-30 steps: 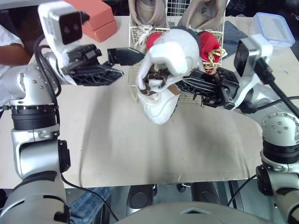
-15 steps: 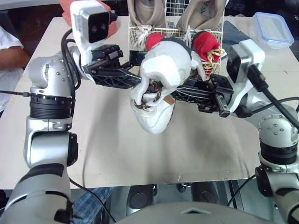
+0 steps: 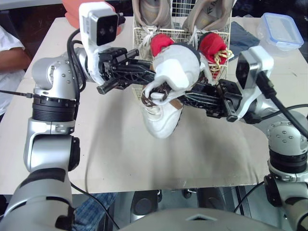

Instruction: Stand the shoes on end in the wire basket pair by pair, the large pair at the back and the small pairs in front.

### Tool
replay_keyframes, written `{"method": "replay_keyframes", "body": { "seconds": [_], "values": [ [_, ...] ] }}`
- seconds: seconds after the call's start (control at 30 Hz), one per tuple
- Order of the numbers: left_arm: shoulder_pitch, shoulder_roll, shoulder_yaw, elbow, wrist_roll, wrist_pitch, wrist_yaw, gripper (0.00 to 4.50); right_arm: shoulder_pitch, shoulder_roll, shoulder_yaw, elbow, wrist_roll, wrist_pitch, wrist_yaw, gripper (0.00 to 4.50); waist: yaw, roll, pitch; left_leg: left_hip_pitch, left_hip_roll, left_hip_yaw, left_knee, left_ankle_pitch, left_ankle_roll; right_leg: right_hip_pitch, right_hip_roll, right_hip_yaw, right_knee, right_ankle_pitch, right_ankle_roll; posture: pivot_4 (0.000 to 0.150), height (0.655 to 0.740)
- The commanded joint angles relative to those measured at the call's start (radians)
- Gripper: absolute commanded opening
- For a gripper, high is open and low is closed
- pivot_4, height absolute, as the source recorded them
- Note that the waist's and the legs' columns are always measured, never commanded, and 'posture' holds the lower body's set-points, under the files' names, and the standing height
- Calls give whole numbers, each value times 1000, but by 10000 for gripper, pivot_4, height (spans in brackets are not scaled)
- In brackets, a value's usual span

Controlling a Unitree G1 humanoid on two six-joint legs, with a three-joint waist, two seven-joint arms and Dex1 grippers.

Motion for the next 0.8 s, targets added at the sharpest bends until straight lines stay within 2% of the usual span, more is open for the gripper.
{"method": "replay_keyframes", "body": {
  "seconds": [0.03, 0.07, 0.13, 0.17, 0.2, 0.27, 0.5, 0.63, 0.8],
  "values": [
    [-29, 11, 73, 14, 24, -33, 5, 6095, 16, -30, -18, -50, 8, -4, 10, 23729, 0, 0, 0, 0, 0, 0, 0, 0, 0, 0, 0, 0, 0, 0, 0, 1500, 6860],
    [-30, 10, 95, 23, 30, -38, 15, 6095, 26, -38, -30, -52, -11, -19, 5, 30778, 1, 0, 0, 0, 0, 0, 0, 0, 0, 0, 0, 0, 0, 0, 0, 1500, 6860],
    [-25, 15, 135, 33, 40, -52, 34, 6095, 45, -63, -56, -54, -40, -42, 1, 38115, 1, 0, 0, 0, 0, 0, 0, 0, 0, 0, 0, 0, 0, 0, 0, 1500, 6860],
    [-21, 17, 156, 35, 42, -54, 47, 6095, 58, -81, -70, -58, -45, -45, 6, 43791, 1, 0, 0, 0, 0, 0, 0, 0, 0, 0, 0, 0, 0, 0, 0, 1500, 6860],
    [-17, 18, 180, 37, 41, -54, 63, 6095, 71, -100, -82, -64, -54, -51, 12, 44855, 1, 0, 0, 0, 0, 0, 0, 0, 0, 0, 0, 0, 0, 0, 0, 1500, 6860],
    [-10, 15, 224, 37, 38, -54, 97, 6095, 95, -130, -103, -76, -73, -68, 18, 44855, 2, 0, 0, 0, 0, 0, 0, 0, 0, 0, 0, 0, 0, 0, 0, 1500, 6860],
    [15, -27, 334, 102, 157, -298, 211, 6095, 184, -215, -229, -102, -171, -173, 10, 44855, 8, 0, 0, 0, 0, 0, 0, 0, 0, 0, 0, 0, 0, 0, 0, 1500, 6860],
    [26, -55, 318, 172, 253, -463, 189, 6095, 215, -219, -284, -103, -169, -210, -1, 44855, 14, 0, 0, 0, 0, 1, 0, 0, 0, 0, 0, -1, 0, 0, 0, 1500, 6860],
    [15, -116, 300, 295, 333, -625, 144, 6095, 213, -210, -280, -112, -151, -212, -23, 44855, 21, 0, 0, 0, -1, 1, 1, 0, 0, 0, 0, -3, 0, 0, 0, 1500, 6860]
  ]
}}
